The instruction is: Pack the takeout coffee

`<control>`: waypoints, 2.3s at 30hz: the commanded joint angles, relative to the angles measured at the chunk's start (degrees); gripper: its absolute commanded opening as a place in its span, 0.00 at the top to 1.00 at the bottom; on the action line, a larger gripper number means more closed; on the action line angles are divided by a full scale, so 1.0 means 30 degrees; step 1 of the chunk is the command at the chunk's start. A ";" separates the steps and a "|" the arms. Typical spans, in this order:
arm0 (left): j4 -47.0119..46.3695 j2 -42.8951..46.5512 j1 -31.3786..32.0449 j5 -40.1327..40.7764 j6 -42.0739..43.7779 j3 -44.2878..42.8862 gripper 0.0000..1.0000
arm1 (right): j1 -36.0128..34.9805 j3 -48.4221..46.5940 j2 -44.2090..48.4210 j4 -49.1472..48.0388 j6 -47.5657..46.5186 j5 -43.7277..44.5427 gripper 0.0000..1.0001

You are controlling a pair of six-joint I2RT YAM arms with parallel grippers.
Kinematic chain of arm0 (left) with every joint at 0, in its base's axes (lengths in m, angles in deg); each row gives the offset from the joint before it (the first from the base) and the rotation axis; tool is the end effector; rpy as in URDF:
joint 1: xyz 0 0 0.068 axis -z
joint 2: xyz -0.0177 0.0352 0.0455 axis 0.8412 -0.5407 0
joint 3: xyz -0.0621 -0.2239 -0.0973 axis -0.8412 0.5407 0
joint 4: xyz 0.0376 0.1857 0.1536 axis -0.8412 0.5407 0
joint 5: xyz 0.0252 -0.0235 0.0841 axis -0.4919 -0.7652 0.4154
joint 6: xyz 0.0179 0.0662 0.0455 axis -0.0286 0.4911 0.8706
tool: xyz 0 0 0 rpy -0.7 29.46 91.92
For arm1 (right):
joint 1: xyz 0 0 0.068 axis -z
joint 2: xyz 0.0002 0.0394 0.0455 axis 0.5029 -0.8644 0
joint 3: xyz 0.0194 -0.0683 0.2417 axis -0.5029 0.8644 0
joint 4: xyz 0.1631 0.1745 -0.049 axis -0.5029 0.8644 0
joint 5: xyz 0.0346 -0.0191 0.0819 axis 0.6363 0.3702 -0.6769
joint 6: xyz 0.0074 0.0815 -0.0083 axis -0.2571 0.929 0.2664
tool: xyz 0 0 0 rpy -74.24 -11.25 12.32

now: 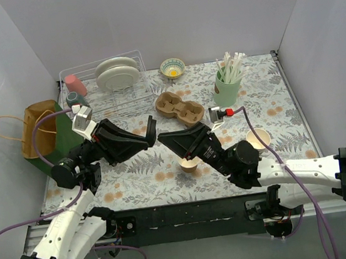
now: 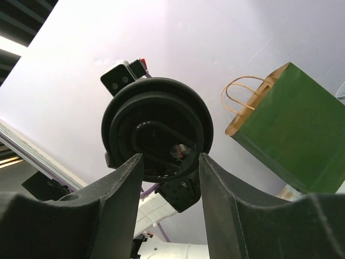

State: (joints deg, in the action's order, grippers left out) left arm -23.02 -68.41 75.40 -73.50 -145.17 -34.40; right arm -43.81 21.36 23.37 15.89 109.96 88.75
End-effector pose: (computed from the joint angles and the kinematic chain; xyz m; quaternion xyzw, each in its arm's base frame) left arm 0.1202 -0.1023 0.4048 0.1033 0.5155 -0.8249 0.2076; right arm 0.0941 0.2394 0.3655 0.0681 0.4856 0.7426 0.4562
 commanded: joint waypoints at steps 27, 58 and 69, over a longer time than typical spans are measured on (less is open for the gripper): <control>0.2727 0.1254 0.0256 0.0722 0.1232 0.0928 0.36 | 0.0144 -0.0145 -0.0330 -0.2640 0.0014 -0.0153 0.99; 2.2906 0.2019 0.0255 1.1093 1.7879 0.0077 0.02 | 0.4861 -1.1539 -0.4249 3.3988 -0.9921 0.0321 0.99; 2.3229 0.1639 0.0255 1.1301 1.8025 -0.0010 0.02 | 0.5154 -1.1190 -0.6010 3.3549 -1.0331 -0.1323 0.99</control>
State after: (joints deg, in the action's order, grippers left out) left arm 46.18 -63.23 76.16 -39.91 -92.27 -34.26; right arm -28.83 -10.53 4.92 117.55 80.08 87.20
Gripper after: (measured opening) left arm 0.981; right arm 0.043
